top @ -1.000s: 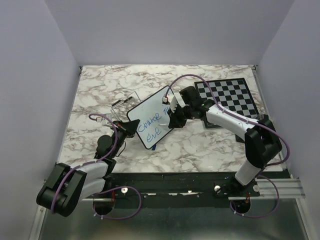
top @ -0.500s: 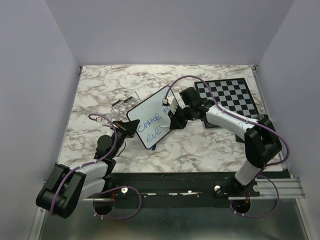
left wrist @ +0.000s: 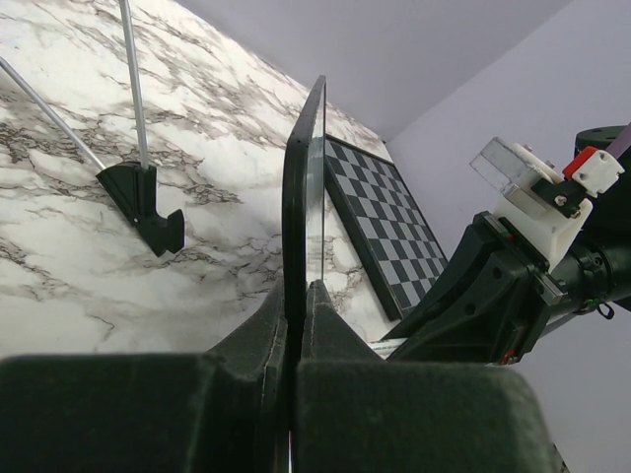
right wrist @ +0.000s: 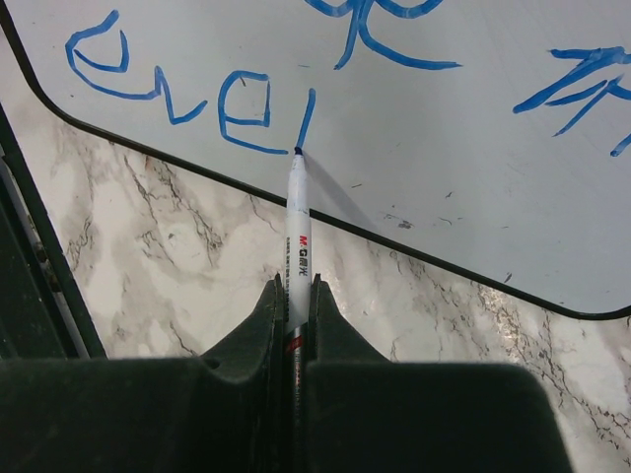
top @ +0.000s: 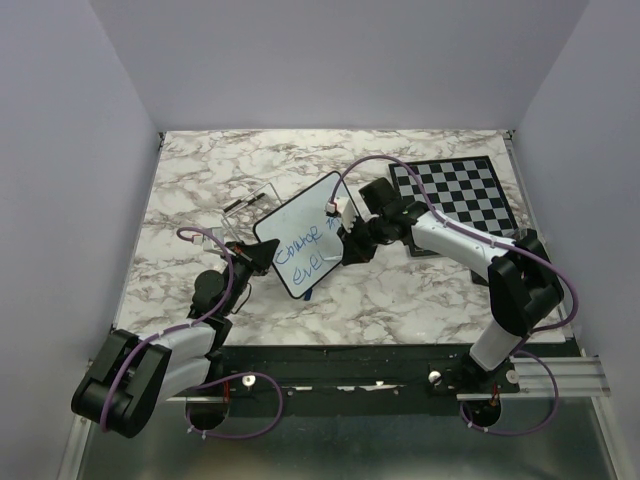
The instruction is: Write a sentence on the whiteboard
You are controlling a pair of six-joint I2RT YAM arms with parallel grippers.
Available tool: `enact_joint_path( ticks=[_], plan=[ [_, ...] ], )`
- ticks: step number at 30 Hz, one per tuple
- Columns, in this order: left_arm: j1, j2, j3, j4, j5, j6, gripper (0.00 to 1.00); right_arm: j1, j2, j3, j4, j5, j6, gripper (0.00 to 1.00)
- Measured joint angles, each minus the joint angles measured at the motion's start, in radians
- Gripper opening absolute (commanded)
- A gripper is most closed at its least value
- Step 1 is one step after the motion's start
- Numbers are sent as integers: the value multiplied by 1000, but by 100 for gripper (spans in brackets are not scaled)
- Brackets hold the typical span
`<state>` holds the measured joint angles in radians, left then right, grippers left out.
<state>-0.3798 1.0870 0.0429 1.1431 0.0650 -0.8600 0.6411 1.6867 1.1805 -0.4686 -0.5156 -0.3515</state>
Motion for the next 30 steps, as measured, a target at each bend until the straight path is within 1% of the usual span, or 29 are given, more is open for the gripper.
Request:
enact_joint_path(
  ticks=[14,19,30],
  plan=[
    [0,1,0,3,0,-1,0,2,2,34,-4,8,5,0],
    [0,0,0,3,0,-1,0,2,7,61,-2,33,18,1],
    [0,0,0,1,0,-1,0,0,12,64,0,57,46,0]
  ],
)
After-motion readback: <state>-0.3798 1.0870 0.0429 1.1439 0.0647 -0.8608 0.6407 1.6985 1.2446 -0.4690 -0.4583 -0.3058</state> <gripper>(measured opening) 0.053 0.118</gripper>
